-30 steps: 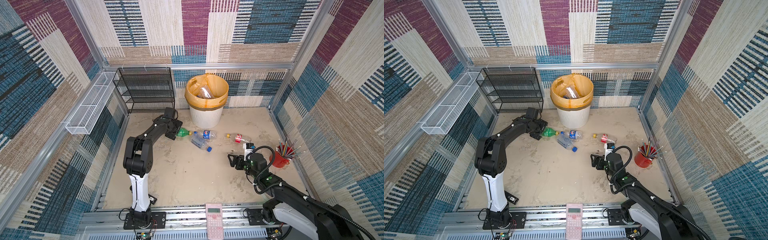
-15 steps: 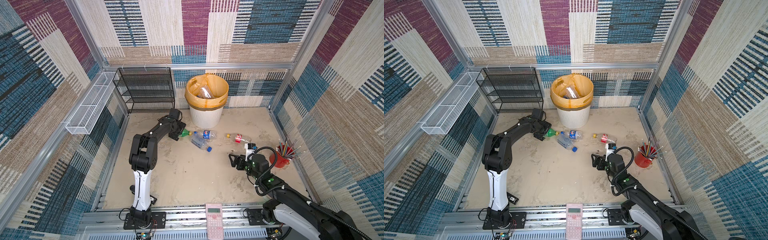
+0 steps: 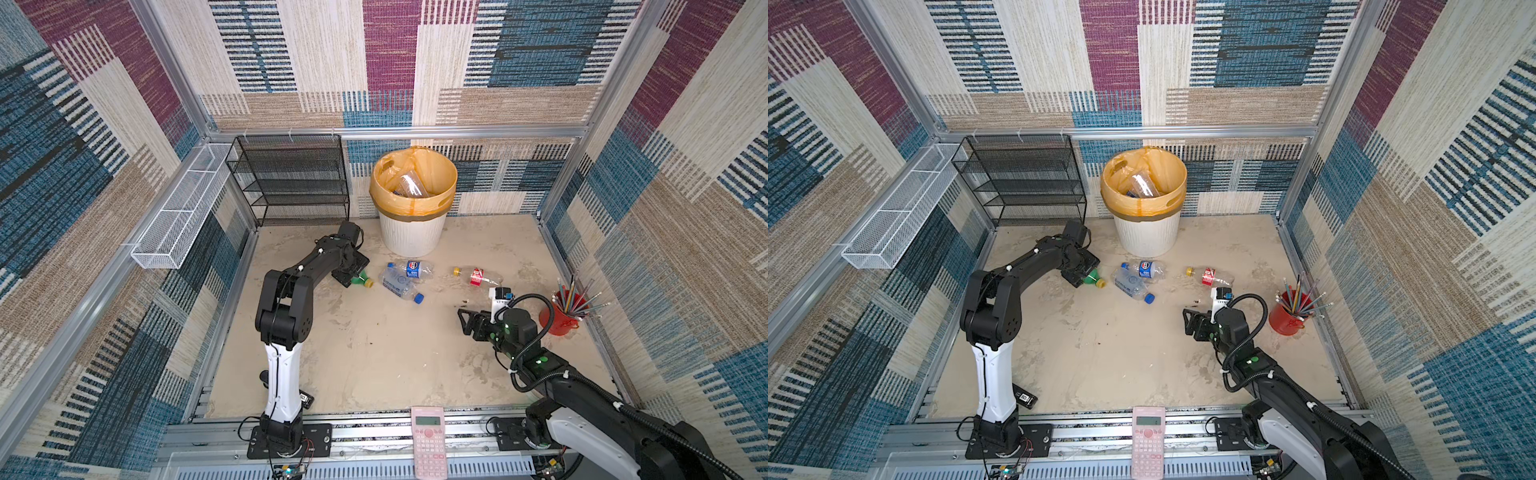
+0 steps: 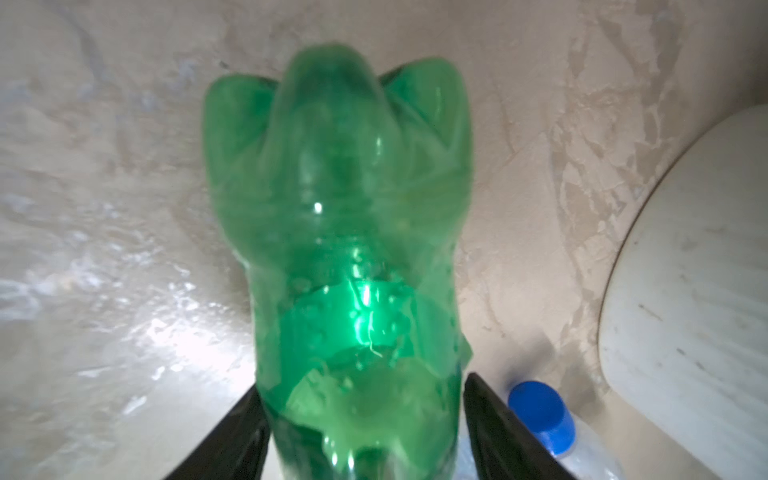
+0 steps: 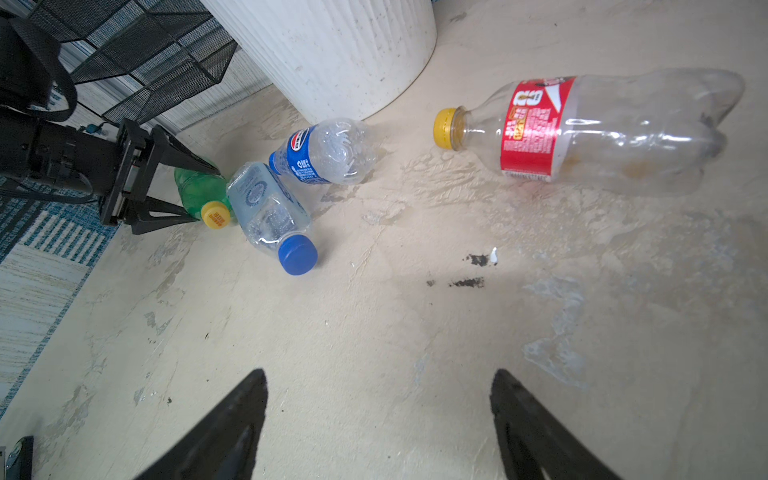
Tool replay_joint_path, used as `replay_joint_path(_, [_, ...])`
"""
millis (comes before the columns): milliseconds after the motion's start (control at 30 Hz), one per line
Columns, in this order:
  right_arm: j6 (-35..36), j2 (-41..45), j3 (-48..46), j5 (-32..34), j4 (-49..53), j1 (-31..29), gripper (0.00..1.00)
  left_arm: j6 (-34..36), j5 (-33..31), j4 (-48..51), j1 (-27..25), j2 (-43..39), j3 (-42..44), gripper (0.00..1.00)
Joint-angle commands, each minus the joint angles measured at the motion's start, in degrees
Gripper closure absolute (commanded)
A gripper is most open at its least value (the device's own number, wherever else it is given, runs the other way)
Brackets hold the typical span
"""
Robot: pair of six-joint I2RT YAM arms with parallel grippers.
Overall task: Throw the plastic bottles in the bin
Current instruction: 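Lower the left gripper onto the green soda bottle and close it, then lift the green soda bottle off the table with the left gripper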
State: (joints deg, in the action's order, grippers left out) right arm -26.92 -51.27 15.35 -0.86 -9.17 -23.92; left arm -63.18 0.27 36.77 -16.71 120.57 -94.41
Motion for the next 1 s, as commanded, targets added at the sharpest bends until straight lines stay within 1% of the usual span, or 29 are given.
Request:
replay_joint_path(0, [-0.1,-0.2,0.3,0.7,-1.2,-0.1,0.15,9.0,-1.8,3.8,0.3,-2.0,1.4,0.31])
replay_joint_path(100, [-0.2,-0.6,0.6,0.6,-1.3,-0.1,0.15,15.1,-2.0,5.5,0.4,-3.6,3.2,0.33])
replay_joint_path(200, [-0.5,-0.9,0.6,0.4,-1.6,-0.1,0.15,19.5,-1.3,8.0,1.4,-3.7,4.0,0.32])
replay_joint_path(400, [-0.7,-2.5,1.3,-0.2,-1.9,-0.1,0.16,23.6,0.1,7.1,3.3,-7.0,7.3,0.26])
replay_joint_path(567, [-0.7,-2.9,2.0,-0.2,-1.6,-0.1,0.16,29.0,-2.1,11.4,4.5,-6.8,3.6,0.19])
replay_joint_path(667, [-0.7,-3.2,2.4,-0.2,-1.6,-0.1,0.16,32.5,-1.9,13.8,5.7,-4.9,0.7,0.16])
replay_joint_path(833, [-0.9,-4.3,2.9,-0.6,-2.0,-0.1,0.16,36.6,-2.9,19.9,6.6,1.0,-6.6,0.16])
replay_joint_path(967, [-0.9,-5.0,3.4,-0.9,-2.1,-0.2,0.17,37.4,-2.8,20.1,6.7,2.8,-8.3,0.19])
